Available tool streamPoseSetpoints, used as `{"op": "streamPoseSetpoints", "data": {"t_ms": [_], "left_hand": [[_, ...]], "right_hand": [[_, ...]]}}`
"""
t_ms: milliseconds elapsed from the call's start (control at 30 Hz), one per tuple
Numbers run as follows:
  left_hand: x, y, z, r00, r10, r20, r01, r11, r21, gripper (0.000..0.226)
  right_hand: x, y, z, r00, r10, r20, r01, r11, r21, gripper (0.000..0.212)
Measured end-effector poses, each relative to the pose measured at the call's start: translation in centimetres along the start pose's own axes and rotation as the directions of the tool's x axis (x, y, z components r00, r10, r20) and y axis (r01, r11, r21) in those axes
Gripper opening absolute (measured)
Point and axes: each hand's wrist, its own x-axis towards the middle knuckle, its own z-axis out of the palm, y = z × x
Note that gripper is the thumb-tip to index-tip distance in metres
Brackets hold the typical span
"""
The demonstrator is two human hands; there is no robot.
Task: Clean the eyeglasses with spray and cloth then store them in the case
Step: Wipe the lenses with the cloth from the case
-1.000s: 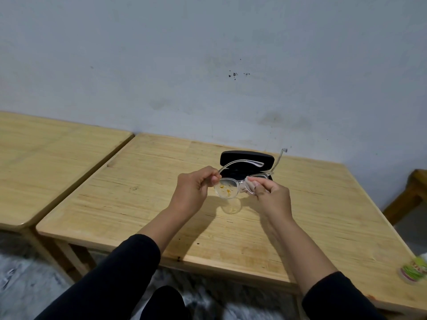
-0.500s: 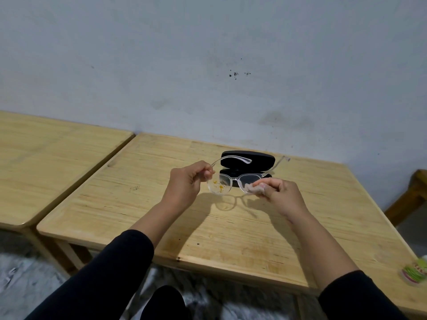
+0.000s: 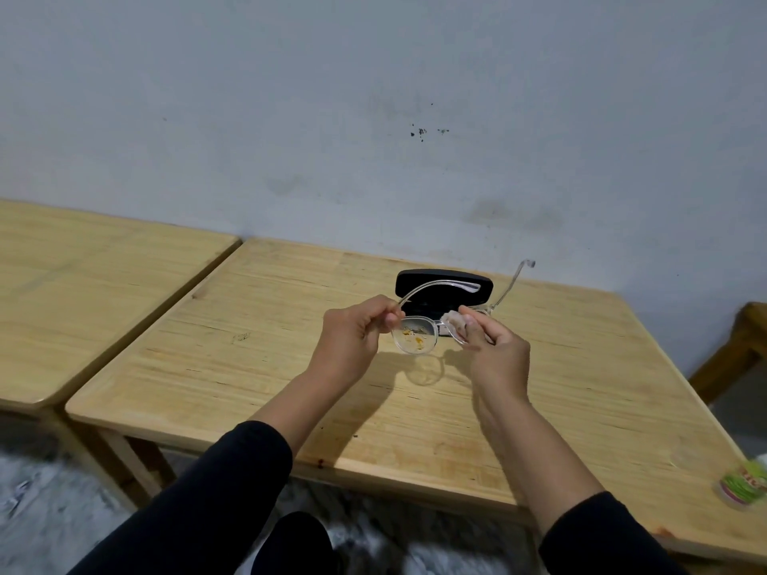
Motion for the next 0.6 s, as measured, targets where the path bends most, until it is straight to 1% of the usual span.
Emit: {"op": "streamPoseSetpoints", "data": {"t_ms": [67, 133, 233, 333, 433, 533, 600], "left_hand": [[0.2, -0.1, -0.2, 1.0, -0.014, -0.01, 0.014, 1.0, 0.009, 0.039], [0.3, -0.3, -0.5, 0.999, -0.036, -0.012, 0.036, 0.999, 0.0, 0.039], [0.6, -0.2, -0.8, 0.998, -0.067, -0.016, 0.067, 0.998, -0.009, 0.044], [1.0, -0.5, -1.1, 0.994, -0.099, -0.042, 0.098, 0.995, -0.024, 0.041], [1.0, -0.8, -1.3, 0.992, -0.113, -0.053, 0.113, 0.993, -0.02, 0.039], [0.8, -1.2, -1.4, 0.988, -0.134, -0.078, 0.133, 0.991, -0.019, 0.035], [0.7, -1.3, -1.2, 0.984, -0.15, -0.1, 0.148, 0.989, -0.019, 0.032]], "right_hand": [[0.2, -0.2, -0.7, 0.99, 0.026, 0.142, -0.025, 1.0, -0.012, 0.011], [0.3, -0.6, -1.3, 0.964, 0.05, 0.263, -0.059, 0.998, 0.026, 0.013], [0.4, -1.1, -2.1, 0.93, 0.063, 0.361, -0.068, 0.998, 0.0, 0.021], [0.5, -1.4, -2.3, 0.897, 0.097, 0.432, -0.093, 0.995, -0.03, 0.015], [0.6, -1.2, -2.4, 0.906, 0.102, 0.412, -0.102, 0.995, -0.021, 0.008], [0.4, -0.5, -2.4, 0.934, 0.163, 0.317, -0.214, 0.968, 0.134, 0.01], [-0.3, -0.1, -2.0, 0.929, 0.215, 0.301, -0.289, 0.93, 0.226, 0.013]]}}
